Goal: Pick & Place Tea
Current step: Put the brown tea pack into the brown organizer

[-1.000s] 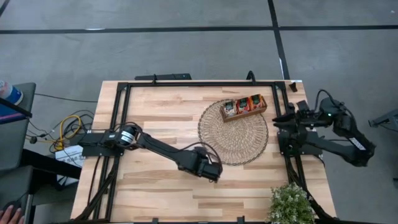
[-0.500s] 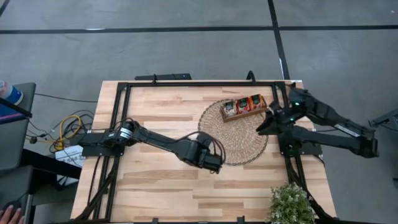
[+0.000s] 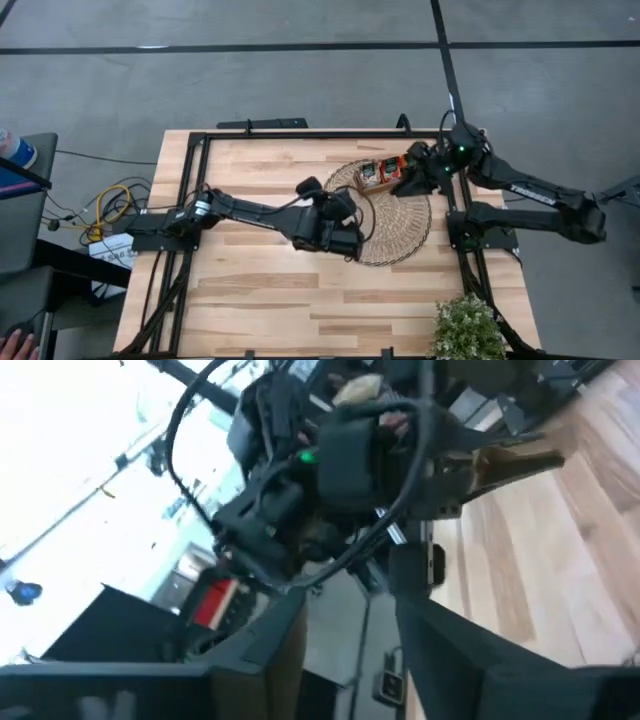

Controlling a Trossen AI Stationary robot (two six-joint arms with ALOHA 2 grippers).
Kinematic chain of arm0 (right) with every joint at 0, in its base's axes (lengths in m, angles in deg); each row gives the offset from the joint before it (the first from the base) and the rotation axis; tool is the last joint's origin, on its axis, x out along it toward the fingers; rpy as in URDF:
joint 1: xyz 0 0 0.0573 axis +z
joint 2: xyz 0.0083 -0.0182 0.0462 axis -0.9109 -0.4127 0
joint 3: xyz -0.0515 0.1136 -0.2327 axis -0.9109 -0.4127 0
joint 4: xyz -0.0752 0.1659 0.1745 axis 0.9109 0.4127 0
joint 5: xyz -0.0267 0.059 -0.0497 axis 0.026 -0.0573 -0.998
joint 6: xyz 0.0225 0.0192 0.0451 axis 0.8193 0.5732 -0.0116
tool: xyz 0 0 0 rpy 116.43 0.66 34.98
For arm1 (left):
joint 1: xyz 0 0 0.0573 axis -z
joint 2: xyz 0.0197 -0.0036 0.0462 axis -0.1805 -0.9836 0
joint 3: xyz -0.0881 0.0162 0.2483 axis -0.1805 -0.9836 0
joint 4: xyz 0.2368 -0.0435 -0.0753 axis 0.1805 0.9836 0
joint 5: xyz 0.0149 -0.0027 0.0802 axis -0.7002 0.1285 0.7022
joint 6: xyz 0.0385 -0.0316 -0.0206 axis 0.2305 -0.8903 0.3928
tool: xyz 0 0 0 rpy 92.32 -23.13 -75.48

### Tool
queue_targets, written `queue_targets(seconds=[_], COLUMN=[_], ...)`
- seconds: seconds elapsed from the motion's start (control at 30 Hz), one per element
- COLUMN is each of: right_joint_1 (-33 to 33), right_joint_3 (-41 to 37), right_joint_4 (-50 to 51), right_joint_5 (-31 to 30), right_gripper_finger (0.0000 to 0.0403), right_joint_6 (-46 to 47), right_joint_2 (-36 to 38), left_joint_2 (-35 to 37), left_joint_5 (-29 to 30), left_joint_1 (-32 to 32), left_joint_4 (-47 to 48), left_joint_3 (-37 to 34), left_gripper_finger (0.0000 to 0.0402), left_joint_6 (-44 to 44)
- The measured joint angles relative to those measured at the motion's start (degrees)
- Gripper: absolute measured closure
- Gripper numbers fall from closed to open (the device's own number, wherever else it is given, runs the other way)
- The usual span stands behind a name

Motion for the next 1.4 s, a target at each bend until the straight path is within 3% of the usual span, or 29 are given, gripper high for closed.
queue_targets(seconds=[0.13,0.3,0.57,1.07,1.4], right_joint_1=[-0.29,-1.83,-5.45,-5.72,-5.82], right_joint_3=[0.0,0.0,0.0,0.0,0.0], right_joint_4=[-4.11,-9.63,-22.73,-26.46,-26.59], right_joint_5=[-0.1,-2.83,-4.23,-7.77,-11.96], right_gripper_finger=[0.0211,0.0165,0.0162,0.0188,0.0215], right_joint_6=[2.47,3.14,10.9,12.49,11.79], right_joint_2=[-2.75,-6.93,-12.17,-13.94,-14.34], left_joint_2=[0.0,-0.48,-1.25,-3.25,-3.23], left_joint_5=[7.37,15.18,20.15,21.23,24.25], left_joint_1=[-0.9,-2.11,-3.63,-7.5,-8.68], left_joint_4=[-4.41,-16.55,-28.74,-33.81,-44.91], left_joint_3=[1.23,1.3,1.22,1.2,1.22], left_gripper_finger=[0.0397,0.0397,0.0397,0.0397,0.0397], left_joint_6=[12.97,35.59,52.45,59.36,69.27])
